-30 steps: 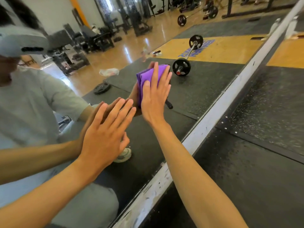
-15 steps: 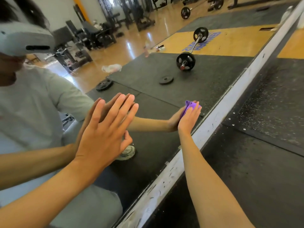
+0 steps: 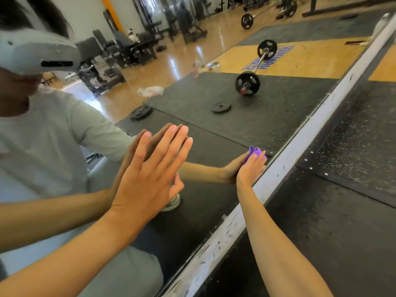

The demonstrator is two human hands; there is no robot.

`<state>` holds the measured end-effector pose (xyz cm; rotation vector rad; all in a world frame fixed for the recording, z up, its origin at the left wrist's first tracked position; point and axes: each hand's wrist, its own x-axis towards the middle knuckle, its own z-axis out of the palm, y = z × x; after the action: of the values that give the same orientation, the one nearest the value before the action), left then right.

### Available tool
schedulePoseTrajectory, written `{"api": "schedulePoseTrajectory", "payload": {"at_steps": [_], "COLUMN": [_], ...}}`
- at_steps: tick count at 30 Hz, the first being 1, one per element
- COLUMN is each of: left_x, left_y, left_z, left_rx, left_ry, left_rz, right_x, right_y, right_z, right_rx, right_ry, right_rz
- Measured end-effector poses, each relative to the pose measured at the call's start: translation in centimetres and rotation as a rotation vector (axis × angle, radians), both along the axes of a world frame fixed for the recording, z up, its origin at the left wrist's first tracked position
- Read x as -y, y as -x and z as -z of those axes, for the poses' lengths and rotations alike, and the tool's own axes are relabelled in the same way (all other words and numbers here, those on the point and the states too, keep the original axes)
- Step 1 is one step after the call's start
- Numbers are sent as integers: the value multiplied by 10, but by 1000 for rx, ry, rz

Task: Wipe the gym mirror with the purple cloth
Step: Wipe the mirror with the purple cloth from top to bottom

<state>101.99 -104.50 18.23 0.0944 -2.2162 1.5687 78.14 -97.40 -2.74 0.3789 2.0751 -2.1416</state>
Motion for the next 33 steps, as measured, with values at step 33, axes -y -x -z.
{"api": "schedulePoseTrajectory", "payload": {"at_steps": [33], "left_x": [-30], "left_y": [15], "left_z": [-63], "left_rx": [-206], "left_ry": [-347], "left_rz": [90], "right_x": [-18], "right_y": [-31], "right_z": [-231], "right_rx": [-996], "right_ry": [-203], "right_rz": [-355]}}
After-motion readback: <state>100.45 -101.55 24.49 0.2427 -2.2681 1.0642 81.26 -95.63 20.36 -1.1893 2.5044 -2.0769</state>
